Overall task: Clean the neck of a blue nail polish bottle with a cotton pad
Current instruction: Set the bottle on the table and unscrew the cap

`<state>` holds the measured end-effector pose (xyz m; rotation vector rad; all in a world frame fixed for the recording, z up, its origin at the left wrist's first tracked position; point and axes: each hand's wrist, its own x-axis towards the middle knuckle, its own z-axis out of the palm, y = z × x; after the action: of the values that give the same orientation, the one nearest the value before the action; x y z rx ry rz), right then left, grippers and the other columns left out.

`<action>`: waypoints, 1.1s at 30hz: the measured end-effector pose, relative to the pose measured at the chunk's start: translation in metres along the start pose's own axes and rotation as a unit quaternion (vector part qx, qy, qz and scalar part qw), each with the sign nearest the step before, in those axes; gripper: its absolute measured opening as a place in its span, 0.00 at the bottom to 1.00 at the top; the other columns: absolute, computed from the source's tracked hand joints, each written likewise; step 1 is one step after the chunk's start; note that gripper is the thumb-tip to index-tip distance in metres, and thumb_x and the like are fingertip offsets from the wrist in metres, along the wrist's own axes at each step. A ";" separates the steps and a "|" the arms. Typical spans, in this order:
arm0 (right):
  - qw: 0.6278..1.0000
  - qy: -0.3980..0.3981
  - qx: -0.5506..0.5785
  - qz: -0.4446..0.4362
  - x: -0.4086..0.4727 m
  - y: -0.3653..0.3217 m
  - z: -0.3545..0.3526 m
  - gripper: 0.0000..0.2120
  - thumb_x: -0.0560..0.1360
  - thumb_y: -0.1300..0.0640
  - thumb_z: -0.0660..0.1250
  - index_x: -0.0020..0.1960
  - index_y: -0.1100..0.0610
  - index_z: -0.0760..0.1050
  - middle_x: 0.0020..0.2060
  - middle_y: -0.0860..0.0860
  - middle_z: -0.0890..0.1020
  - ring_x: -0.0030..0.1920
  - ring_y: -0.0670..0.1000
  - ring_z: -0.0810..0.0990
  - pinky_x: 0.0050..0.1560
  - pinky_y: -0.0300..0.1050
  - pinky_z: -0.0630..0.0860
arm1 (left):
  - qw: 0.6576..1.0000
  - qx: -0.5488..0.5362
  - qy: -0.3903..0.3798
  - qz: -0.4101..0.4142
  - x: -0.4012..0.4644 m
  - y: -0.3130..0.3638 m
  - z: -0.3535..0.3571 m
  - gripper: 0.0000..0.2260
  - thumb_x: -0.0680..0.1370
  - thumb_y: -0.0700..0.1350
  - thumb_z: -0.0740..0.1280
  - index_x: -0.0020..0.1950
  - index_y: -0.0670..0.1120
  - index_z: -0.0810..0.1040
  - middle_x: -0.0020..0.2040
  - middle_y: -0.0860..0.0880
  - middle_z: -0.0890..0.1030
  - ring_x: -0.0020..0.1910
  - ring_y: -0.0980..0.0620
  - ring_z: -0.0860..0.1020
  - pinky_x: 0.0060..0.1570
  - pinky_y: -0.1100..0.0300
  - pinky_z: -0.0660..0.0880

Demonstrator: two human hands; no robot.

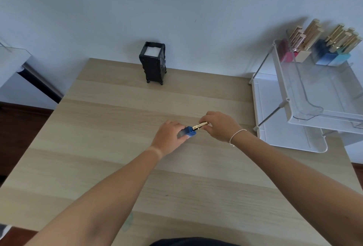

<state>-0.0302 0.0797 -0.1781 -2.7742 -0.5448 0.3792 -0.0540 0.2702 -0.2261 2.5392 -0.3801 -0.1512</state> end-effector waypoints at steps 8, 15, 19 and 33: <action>1.000 0.024 0.005 -0.011 -0.001 0.007 -0.016 0.09 0.75 0.57 0.62 0.54 0.52 0.77 0.52 0.50 0.79 0.52 0.53 0.76 0.50 0.46 0.72 | 1.000 -0.017 0.007 -0.007 0.000 -0.003 0.000 0.14 0.74 0.50 0.66 0.57 0.45 0.77 0.53 0.48 0.81 0.54 0.46 0.73 0.56 0.54 0.68; 0.999 0.031 0.013 0.012 -0.006 0.023 -0.015 0.09 0.75 0.56 0.62 0.54 0.51 0.77 0.50 0.50 0.80 0.48 0.50 0.75 0.44 0.41 0.68 | 1.000 -0.023 0.010 -0.015 -0.001 -0.004 0.000 0.14 0.75 0.49 0.66 0.58 0.44 0.77 0.53 0.48 0.81 0.55 0.47 0.73 0.56 0.56 0.67; 0.995 0.040 0.084 0.037 -0.008 0.028 -0.011 0.09 0.74 0.57 0.64 0.54 0.52 0.77 0.49 0.50 0.81 0.46 0.50 0.76 0.49 0.45 0.73 | 0.999 -0.029 0.010 -0.022 -0.002 -0.007 -0.001 0.15 0.75 0.50 0.66 0.57 0.44 0.78 0.52 0.48 0.81 0.54 0.48 0.73 0.55 0.57 0.67; 0.893 0.138 0.394 0.168 0.000 0.030 0.023 0.07 0.74 0.57 0.64 0.51 0.53 0.76 0.48 0.51 0.77 0.40 0.49 0.72 0.47 0.43 0.71 | 0.991 -0.105 0.046 -0.074 -0.006 -0.012 0.000 0.12 0.74 0.50 0.67 0.54 0.47 0.78 0.48 0.52 0.79 0.51 0.53 0.71 0.49 0.62 0.63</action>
<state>-0.0275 0.0586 -0.2089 -2.0523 0.1556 0.2005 -0.0570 0.2821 -0.2324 2.3543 -0.1311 -0.1220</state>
